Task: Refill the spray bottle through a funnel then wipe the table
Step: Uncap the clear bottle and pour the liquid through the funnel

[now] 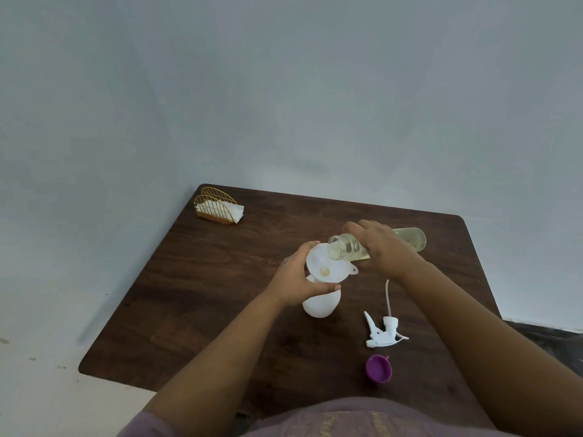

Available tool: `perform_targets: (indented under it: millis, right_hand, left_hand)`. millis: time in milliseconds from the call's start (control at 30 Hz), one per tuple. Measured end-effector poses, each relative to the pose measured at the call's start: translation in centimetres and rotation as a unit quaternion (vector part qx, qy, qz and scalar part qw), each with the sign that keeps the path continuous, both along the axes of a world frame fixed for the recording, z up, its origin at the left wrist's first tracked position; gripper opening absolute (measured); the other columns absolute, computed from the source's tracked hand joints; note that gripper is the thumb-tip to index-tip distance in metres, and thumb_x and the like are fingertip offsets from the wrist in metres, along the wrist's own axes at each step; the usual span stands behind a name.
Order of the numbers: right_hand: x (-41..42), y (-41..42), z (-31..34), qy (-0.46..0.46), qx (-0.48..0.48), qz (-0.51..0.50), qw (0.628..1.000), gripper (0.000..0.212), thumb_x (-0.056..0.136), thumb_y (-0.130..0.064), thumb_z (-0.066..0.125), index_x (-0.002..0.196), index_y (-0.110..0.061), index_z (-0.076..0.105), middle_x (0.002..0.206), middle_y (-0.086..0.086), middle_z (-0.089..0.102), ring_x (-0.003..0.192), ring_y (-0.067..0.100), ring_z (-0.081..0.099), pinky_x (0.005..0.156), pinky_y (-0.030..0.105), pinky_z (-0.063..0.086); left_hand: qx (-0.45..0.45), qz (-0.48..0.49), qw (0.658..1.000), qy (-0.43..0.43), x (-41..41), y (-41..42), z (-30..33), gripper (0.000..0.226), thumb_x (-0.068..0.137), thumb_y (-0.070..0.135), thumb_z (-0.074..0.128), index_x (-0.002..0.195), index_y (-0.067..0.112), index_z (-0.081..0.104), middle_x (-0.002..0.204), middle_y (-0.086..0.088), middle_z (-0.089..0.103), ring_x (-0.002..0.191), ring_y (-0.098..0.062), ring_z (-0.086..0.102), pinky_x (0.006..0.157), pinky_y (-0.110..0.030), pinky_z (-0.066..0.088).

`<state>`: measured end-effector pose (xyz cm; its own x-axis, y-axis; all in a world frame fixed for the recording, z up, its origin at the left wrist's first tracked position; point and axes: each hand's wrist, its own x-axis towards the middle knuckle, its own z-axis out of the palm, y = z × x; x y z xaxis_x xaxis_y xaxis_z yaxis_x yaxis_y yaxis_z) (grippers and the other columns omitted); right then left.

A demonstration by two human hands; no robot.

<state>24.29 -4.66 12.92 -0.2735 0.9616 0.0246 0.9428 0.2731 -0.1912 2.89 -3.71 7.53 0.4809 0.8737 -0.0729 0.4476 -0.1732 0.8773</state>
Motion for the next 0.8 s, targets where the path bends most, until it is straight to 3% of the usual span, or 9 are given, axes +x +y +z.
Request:
perform_targets:
  millis: [200,633,800]
  right_hand:
    - [0.24,-0.01,0.06,-0.004,0.004,-0.003,1.000,0.053,0.072,-0.025,0.076,0.117,-0.023,0.049,0.096,-0.002,0.053,0.089,0.017,0.050,0.080,0.031,0.040]
    - [0.32,0.08,-0.16,-0.021,0.012,-0.009,1.000,0.054,0.072,-0.025,0.076,0.118,-0.025,0.048,0.095,-0.003,0.053,0.090,0.017,0.050,0.082,0.032,0.042]
    - [0.23,0.24,-0.15,-0.027,0.016,-0.008,0.999,0.054,0.071,-0.025,0.077,0.117,-0.025,0.048,0.095,-0.003,0.053,0.089,0.016,0.050,0.081,0.031,0.041]
  left_hand:
    - [-0.006,0.007,1.000,-0.006,0.04,0.00,-0.02,0.081,0.069,0.036,0.087,0.134,0.035,0.040,0.126,0.018,0.051,0.117,-0.009,0.051,0.094,-0.031,0.053]
    - [-0.005,0.014,1.000,-0.009,0.05,0.02,-0.18,0.082,0.067,0.039,0.087,0.134,0.036,0.041,0.124,0.019,0.052,0.117,-0.011,0.053,0.095,-0.036,0.053]
    - [-0.004,0.011,1.000,-0.010,0.07,-0.03,0.02,0.081,0.069,0.037,0.086,0.135,0.034,0.040,0.123,0.021,0.049,0.115,-0.007,0.051,0.092,-0.028,0.052]
